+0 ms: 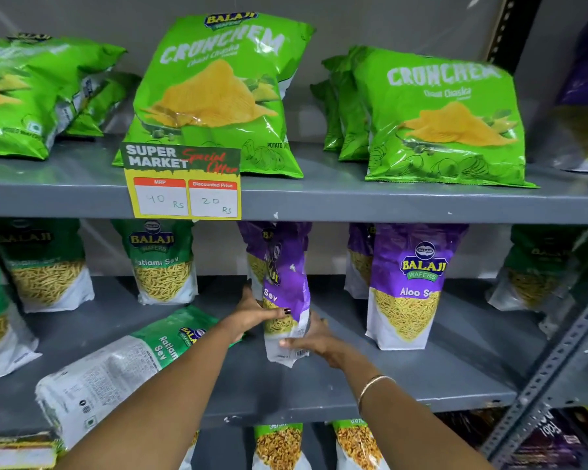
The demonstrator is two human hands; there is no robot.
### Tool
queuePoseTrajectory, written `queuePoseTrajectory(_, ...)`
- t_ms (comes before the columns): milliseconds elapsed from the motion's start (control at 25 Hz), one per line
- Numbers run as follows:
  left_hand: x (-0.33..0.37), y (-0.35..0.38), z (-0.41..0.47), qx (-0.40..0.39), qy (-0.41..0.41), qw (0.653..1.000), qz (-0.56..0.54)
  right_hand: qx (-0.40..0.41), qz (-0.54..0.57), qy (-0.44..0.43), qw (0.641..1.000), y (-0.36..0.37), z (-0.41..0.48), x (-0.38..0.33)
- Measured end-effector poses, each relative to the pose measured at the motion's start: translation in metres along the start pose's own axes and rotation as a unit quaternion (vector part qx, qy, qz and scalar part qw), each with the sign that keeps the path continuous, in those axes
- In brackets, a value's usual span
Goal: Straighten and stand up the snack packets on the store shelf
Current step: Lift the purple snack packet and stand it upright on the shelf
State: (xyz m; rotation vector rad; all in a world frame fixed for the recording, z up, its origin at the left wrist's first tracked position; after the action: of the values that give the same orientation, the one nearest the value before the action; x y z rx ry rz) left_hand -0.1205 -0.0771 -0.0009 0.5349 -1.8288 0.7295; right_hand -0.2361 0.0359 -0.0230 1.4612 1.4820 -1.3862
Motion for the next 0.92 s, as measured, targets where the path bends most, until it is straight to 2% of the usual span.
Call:
queuePoseTrajectory(80, -0.002, 0.0, 0.0, 0.009, -0.003, 0.998, 0.063, 0.027, 0.025, -0.008, 0.999, -0.007, -0.003, -0.002)
queuePoseTrajectory(160, -0.002, -0.005, -0.005, 0.055, -0.017, 0.988, 0.144, 0.002, 0.045, -0.029, 0.999, -0.017, -0.008, -0.006)
queuePoseTrajectory(240, -0.002, -0.009, -0.007, 0.085, -0.005, 0.99, 0.113, -0.026, 0.033, -0.051, 0.998, -0.03, -0.012, -0.01)
queuePoseTrajectory(400, 0.002, -0.012, -0.012, 0.086, 0.031, 0.996, -0.015, -0.027, 0.03, -0.04, 0.998, -0.046, -0.012, -0.015)
queuePoseTrajectory(760, -0.003, -0.009, -0.021, 0.116, 0.005, 0.992, 0.051, -0.055, 0.059, -0.092, 0.993, -0.053, 0.008, -0.014)
queuePoseTrajectory(840, -0.004, -0.016, -0.023, 0.112, -0.008, 0.988, 0.104, -0.069, 0.003, -0.036, 0.997, -0.055, 0.008, -0.013)
queuePoseTrajectory(920, -0.009, -0.04, -0.029, 0.127, -0.017, 0.977, 0.169, -0.075, -0.101, 0.103, 0.987, -0.06, 0.006, -0.007)
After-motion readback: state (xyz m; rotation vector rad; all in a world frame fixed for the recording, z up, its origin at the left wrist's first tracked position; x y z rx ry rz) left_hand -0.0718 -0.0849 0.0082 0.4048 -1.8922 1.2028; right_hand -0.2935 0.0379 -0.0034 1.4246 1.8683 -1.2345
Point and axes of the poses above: each hand's wrist, its own z-axis towards the middle knuckle, its own y-axis out of the palm, x = y × z, the point moved 3 cm from there along z, towards the middle knuckle, and after that the axes turned 8 degrees about -x, right-handed, at the moved point
